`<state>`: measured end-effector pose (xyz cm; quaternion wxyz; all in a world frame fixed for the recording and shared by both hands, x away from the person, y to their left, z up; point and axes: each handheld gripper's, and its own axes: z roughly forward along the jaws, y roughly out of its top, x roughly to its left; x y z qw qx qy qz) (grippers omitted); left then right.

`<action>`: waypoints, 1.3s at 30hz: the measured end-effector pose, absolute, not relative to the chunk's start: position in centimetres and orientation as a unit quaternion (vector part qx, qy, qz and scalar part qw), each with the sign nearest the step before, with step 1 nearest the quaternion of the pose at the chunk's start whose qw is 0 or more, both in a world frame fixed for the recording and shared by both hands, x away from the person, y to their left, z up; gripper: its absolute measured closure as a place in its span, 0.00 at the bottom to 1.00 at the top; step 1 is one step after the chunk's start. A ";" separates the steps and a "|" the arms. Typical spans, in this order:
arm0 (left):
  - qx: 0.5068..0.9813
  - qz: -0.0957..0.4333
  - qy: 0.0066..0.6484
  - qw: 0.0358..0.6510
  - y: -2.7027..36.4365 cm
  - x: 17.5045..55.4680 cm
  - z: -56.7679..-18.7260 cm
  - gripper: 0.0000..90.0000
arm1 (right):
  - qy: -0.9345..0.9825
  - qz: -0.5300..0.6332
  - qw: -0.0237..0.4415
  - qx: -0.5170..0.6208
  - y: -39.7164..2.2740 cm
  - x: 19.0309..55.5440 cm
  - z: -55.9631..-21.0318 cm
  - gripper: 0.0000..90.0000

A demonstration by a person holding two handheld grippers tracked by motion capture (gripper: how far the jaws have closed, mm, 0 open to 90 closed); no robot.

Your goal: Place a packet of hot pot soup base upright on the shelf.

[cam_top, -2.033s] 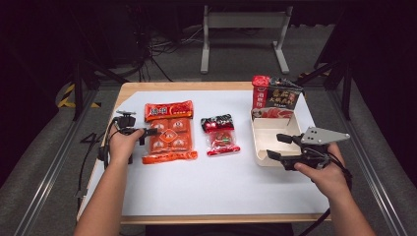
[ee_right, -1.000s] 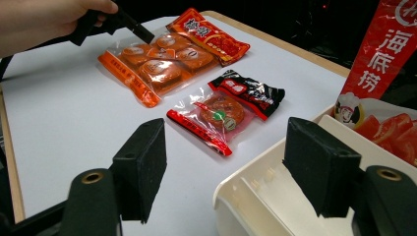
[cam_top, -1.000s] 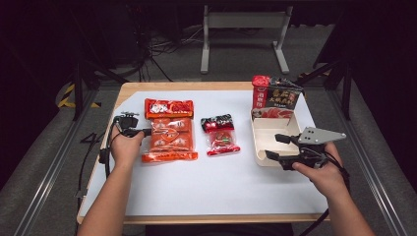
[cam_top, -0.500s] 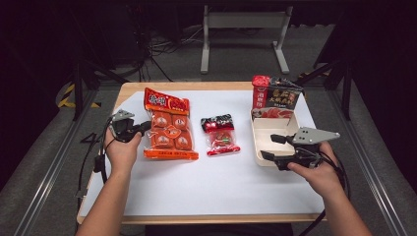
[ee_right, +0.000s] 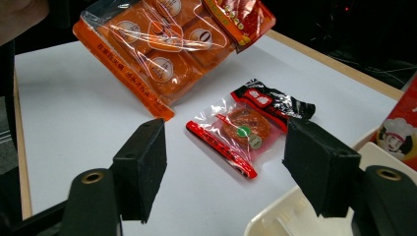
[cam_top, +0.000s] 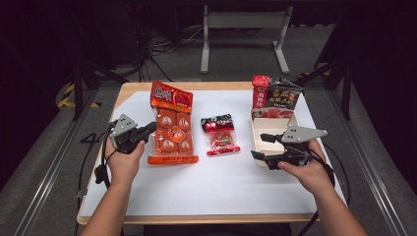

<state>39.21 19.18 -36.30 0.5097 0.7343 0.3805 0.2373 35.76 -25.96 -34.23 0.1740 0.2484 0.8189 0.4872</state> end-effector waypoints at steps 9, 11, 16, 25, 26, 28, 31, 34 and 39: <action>0.741 0.242 0.338 0.528 17.7 37.5 -35.1 1.00 | 0.819 0.493 0.167 0.242 -25.1 36.2 -34.2 0.37; 0.742 0.240 0.331 0.531 17.6 37.1 -35.1 1.00 | 0.819 0.493 0.166 0.241 -25.0 36.3 -34.1 0.37; 0.751 0.236 0.305 0.536 17.7 35.4 -34.9 1.00 | 0.815 0.500 0.162 0.242 -24.6 36.7 -34.1 0.37; 0.774 0.230 0.260 0.529 17.1 33.3 -34.9 1.00 | 0.806 0.513 0.158 0.248 -22.9 38.1 -34.1 0.35; 0.776 0.227 0.257 0.530 17.0 33.1 -34.8 1.00 | 0.807 0.514 0.157 0.247 -22.6 38.3 -34.2 0.34; 0.774 0.227 0.255 0.533 16.9 32.9 -34.9 1.00 | 0.808 0.512 0.156 0.247 -22.1 38.8 -34.4 0.34; 0.775 0.222 0.253 0.535 17.1 32.6 -35.0 1.00 | 0.808 0.511 0.156 0.248 -21.4 39.4 -34.7 0.32; 0.777 0.214 0.246 0.538 17.4 32.2 -35.1 1.00 | 0.804 0.514 0.151 0.256 -20.9 40.1 -35.1 0.31; 0.778 0.203 0.245 0.542 17.8 31.7 -35.3 1.00 | 0.800 0.519 0.141 0.266 -20.1 41.0 -35.7 0.31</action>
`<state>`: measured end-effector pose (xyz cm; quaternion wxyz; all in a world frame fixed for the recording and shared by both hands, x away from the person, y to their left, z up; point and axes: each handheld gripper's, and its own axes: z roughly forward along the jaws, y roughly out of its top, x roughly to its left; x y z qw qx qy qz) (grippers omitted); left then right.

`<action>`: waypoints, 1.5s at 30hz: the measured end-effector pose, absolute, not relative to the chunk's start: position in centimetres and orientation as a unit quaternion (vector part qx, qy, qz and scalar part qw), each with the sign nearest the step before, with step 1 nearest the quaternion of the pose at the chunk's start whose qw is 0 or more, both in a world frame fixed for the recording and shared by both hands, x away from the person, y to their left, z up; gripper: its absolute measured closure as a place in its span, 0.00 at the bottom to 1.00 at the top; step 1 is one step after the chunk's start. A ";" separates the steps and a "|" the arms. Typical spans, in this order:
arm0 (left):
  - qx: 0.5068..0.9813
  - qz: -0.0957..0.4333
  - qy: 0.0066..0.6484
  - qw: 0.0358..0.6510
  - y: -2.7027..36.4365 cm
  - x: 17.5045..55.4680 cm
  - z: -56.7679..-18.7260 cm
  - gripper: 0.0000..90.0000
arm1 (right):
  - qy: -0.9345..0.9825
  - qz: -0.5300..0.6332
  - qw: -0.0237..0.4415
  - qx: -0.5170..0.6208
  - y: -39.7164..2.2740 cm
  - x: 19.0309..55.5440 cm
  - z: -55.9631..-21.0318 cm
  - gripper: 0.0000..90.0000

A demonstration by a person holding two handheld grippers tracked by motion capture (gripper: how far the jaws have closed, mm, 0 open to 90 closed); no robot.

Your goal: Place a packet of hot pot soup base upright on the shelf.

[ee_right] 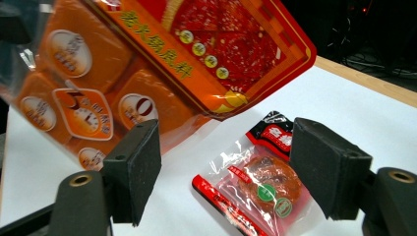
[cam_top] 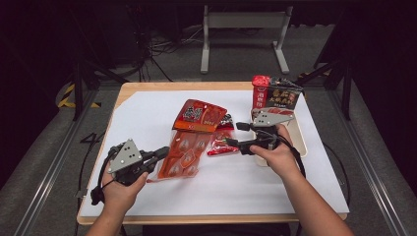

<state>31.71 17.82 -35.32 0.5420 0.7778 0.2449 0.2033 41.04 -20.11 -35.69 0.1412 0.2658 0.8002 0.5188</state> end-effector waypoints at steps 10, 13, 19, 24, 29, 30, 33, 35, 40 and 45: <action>0.783 0.197 0.239 0.540 18.3 31.2 -35.4 1.00 | 0.800 0.519 0.126 0.274 -18.9 42.4 -36.2 0.28; 0.782 0.198 0.244 0.538 18.5 31.1 -35.5 1.00 | 0.798 0.524 0.118 0.273 -18.5 43.0 -36.3 0.28; 0.782 0.197 0.248 0.537 18.7 30.9 -35.6 1.00 | 0.795 0.529 0.110 0.278 -18.3 43.7 -36.5 0.27; 0.783 0.198 0.245 0.536 18.7 30.9 -35.6 1.00 | 0.792 0.539 0.099 0.269 -17.9 44.4 -36.4 0.26; 0.783 0.195 0.246 0.537 18.7 30.9 -35.6 1.00 | 0.796 0.539 0.095 0.256 -17.1 44.9 -36.2 0.25; 0.783 0.194 0.246 0.537 18.8 30.9 -35.6 1.00 | 0.798 0.536 0.096 0.257 -16.9 45.1 -36.3 0.25; 0.784 0.192 0.247 0.536 18.8 31.0 -35.6 1.00 | 0.812 0.521 0.088 0.248 -16.5 45.5 -36.7 0.25; 0.784 0.190 0.248 0.537 18.8 31.0 -35.6 1.00 | 0.813 0.525 0.078 0.242 -16.3 45.7 -36.9 0.25; 0.784 0.189 0.247 0.538 18.9 31.1 -35.6 1.00 | 0.815 0.533 0.051 0.223 -15.7 45.9 -37.0 0.24; 0.783 0.184 0.248 0.540 18.8 31.1 -35.5 1.00 | 0.828 0.519 0.041 0.207 -15.1 46.1 -37.4 0.23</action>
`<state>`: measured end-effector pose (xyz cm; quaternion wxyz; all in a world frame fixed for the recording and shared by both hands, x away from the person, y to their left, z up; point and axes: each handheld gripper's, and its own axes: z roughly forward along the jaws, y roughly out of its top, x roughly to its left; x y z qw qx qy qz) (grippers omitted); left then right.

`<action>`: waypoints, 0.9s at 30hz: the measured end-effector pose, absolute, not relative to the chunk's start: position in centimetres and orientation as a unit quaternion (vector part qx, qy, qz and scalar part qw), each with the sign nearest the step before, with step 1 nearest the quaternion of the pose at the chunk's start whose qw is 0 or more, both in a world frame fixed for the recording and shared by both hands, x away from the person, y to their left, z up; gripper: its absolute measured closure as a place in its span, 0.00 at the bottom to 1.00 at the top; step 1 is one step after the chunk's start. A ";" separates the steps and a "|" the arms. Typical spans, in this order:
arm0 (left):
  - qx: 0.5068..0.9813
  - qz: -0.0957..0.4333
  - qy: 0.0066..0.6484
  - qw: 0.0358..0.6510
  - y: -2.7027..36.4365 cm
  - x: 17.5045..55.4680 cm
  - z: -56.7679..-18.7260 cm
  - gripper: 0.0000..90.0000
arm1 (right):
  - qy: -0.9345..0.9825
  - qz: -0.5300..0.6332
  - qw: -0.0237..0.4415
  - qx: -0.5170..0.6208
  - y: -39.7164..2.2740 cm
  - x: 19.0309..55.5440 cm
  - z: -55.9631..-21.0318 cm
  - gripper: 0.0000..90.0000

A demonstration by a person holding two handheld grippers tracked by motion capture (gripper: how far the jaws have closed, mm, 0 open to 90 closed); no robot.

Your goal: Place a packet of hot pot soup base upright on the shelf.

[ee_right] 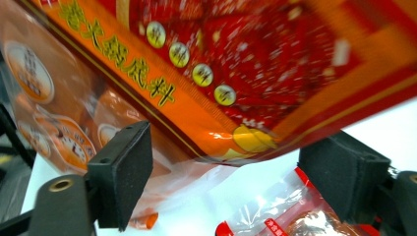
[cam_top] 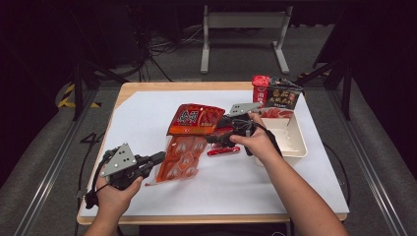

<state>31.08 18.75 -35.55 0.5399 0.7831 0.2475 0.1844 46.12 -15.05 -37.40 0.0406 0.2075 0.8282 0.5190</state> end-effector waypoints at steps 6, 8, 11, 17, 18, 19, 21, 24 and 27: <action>0.782 0.185 0.253 0.539 18.9 31.2 -35.6 1.00 | 0.828 0.524 0.025 0.199 -14.6 46.2 -37.8 0.22; 0.781 0.184 0.254 0.539 18.9 31.3 -35.6 1.00 | 0.826 0.527 0.021 0.199 -14.6 46.3 -37.8 0.22; 0.781 0.184 0.255 0.539 19.0 31.3 -35.6 1.00 | 0.822 0.534 0.009 0.199 -14.6 46.5 -38.0 0.22; 0.783 0.184 0.259 0.535 19.1 31.4 -35.7 1.00 | 0.818 0.539 -0.001 0.200 -14.5 46.5 -38.2 0.25; 0.783 0.182 0.262 0.534 19.2 31.4 -35.7 1.00 | 0.817 0.541 -0.003 0.201 -14.5 46.5 -38.2 0.27; 0.784 0.181 0.263 0.532 19.2 31.5 -35.7 1.00 | 0.816 0.541 -0.005 0.203 -14.6 46.5 -38.2 0.29; 0.786 0.180 0.272 0.526 19.2 31.6 -35.8 1.00 | 0.817 0.540 -0.007 0.200 -14.7 46.5 -38.2 0.36; 0.786 0.172 0.280 0.523 19.1 31.9 -36.0 0.92 | 0.818 0.542 -0.015 0.193 -14.7 46.5 -38.2 0.40; 0.785 0.169 0.286 0.523 19.3 32.1 -36.1 0.92 | 0.811 0.551 -0.023 0.195 -14.4 46.3 -38.1 0.40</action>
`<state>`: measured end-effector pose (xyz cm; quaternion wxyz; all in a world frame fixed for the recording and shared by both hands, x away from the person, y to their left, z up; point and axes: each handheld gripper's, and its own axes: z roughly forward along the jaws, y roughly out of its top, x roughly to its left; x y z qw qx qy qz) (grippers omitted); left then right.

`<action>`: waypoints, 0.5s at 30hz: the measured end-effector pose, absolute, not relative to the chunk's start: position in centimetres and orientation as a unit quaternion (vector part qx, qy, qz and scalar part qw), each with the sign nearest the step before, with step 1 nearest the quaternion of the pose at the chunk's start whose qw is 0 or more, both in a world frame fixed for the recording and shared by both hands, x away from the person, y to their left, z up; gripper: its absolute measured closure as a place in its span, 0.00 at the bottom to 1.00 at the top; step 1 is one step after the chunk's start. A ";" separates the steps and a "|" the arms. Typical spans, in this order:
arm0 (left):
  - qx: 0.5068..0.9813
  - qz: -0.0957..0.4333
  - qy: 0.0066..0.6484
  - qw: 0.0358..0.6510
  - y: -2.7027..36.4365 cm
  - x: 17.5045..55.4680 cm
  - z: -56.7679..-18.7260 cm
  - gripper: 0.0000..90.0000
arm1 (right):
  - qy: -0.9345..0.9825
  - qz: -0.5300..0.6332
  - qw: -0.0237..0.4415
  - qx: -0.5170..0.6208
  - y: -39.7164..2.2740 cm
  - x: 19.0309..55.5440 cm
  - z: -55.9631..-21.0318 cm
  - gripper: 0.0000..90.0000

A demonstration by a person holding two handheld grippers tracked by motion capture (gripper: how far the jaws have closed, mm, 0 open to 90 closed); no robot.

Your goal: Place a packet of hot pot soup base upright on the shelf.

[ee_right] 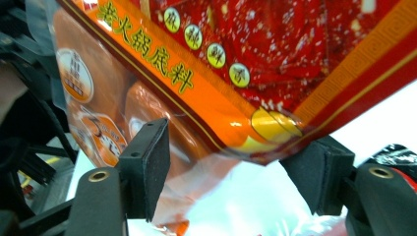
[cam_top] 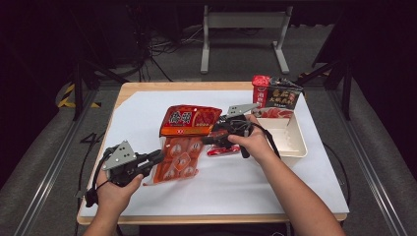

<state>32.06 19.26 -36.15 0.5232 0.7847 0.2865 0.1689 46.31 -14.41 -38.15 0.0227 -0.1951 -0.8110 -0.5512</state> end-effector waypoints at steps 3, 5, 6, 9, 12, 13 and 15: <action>0.784 0.166 0.288 0.525 19.4 32.2 -36.3 0.90 | -0.806 -0.559 0.032 -0.193 -14.2 46.2 -38.2 0.40; 0.783 0.162 0.289 0.527 19.4 32.3 -36.3 0.88 | -0.803 -0.564 0.040 -0.191 -14.1 46.2 -38.3 0.40; 0.782 0.163 0.290 0.526 19.4 32.3 -36.3 0.89 | -0.801 -0.566 0.044 -0.192 -13.9 46.1 -38.3 0.40; 0.784 0.168 0.295 0.519 19.5 32.2 -36.2 0.94 | -0.798 -0.570 0.055 -0.189 -13.6 46.0 -38.3 0.46; 0.783 0.176 0.307 0.512 19.8 32.1 -36.2 1.00 | -0.791 -0.579 0.078 -0.181 -13.6 46.0 -38.0 0.59; 0.781 0.181 0.309 0.512 19.9 32.1 -36.2 1.00 | -0.789 -0.582 0.087 -0.176 -13.5 45.9 -37.9 0.63; 0.778 0.187 0.314 0.511 20.0 32.1 -36.2 1.00 | -0.788 -0.585 0.085 -0.169 -13.4 45.6 -37.5 0.67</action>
